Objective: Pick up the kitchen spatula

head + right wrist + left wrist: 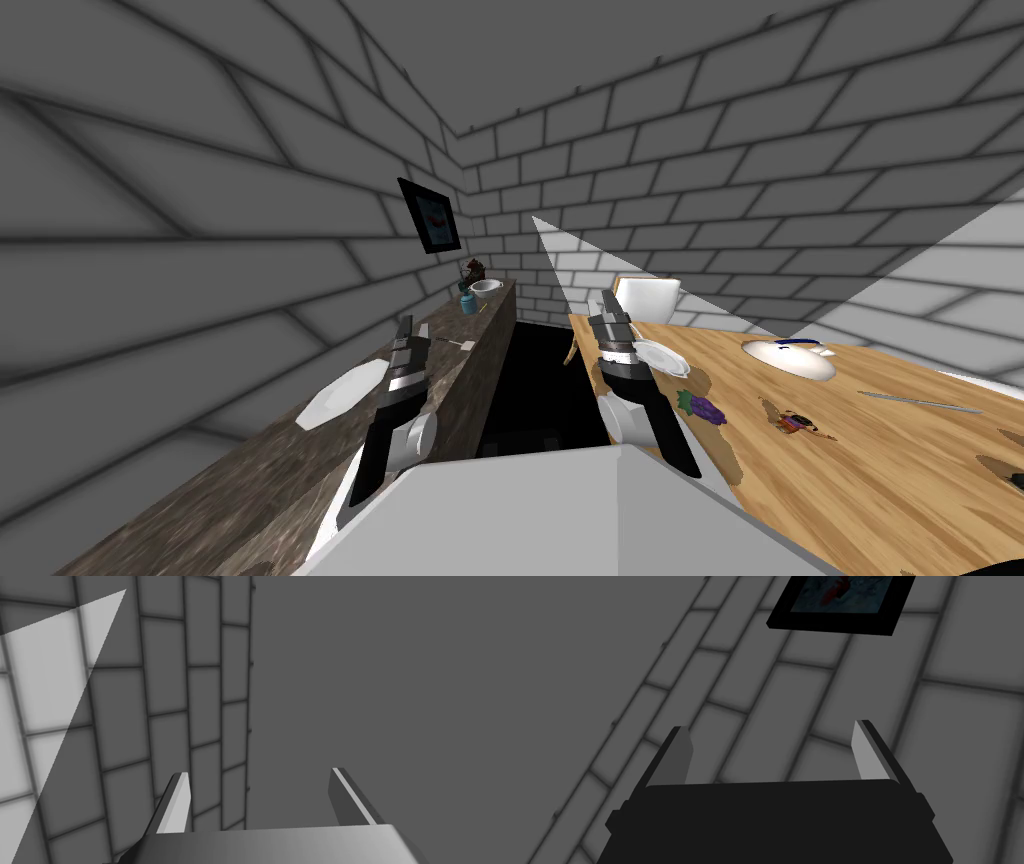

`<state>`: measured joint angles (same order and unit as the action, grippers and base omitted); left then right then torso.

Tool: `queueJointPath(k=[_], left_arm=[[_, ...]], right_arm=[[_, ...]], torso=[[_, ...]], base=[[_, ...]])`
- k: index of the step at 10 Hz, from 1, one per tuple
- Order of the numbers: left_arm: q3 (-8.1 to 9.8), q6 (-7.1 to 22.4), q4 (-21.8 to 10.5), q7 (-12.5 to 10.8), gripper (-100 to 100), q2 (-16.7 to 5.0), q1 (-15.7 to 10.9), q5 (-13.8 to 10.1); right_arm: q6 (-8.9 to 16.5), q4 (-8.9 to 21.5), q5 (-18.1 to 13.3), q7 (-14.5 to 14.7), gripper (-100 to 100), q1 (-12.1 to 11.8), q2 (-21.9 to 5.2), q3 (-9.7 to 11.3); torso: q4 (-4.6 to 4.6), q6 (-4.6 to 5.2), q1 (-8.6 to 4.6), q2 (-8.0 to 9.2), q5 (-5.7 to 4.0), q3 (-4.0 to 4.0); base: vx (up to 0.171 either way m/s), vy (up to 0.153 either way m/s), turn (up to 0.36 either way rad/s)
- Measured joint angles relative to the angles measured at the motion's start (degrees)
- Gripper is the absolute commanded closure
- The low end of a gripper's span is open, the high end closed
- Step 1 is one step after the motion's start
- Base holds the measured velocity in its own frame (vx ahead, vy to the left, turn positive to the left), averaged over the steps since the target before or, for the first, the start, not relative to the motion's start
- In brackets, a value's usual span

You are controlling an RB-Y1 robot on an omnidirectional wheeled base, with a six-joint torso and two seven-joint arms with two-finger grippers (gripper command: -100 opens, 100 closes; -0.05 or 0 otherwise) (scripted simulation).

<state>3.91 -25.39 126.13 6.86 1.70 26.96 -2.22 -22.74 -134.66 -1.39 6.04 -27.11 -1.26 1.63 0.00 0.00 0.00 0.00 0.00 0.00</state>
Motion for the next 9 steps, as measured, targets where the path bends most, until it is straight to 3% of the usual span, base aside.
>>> queueJointPath(k=[3,9], left_arm=[[0.93,2.6,-0.9,0.8,-100,-4.6,-1.0,-0.3],[4.6,11.9,-2.7,3.3,-100,-12.3,-4.2,-1.4]], right_arm=[[0.0,0.0,0.0,0.0,0,0.0,0.0,0.0],[0.0,0.0,0.0,0.0,0,0.0,0.0,0.0]], torso=[[-0.01,0.0,-0.19,-0.03,-0.04,-0.02],[-0.01,0.01,-0.27,-0.02,-0.06,-0.01]], base=[[0.007,-0.062,0.024],[0.003,-0.078,0.029]])
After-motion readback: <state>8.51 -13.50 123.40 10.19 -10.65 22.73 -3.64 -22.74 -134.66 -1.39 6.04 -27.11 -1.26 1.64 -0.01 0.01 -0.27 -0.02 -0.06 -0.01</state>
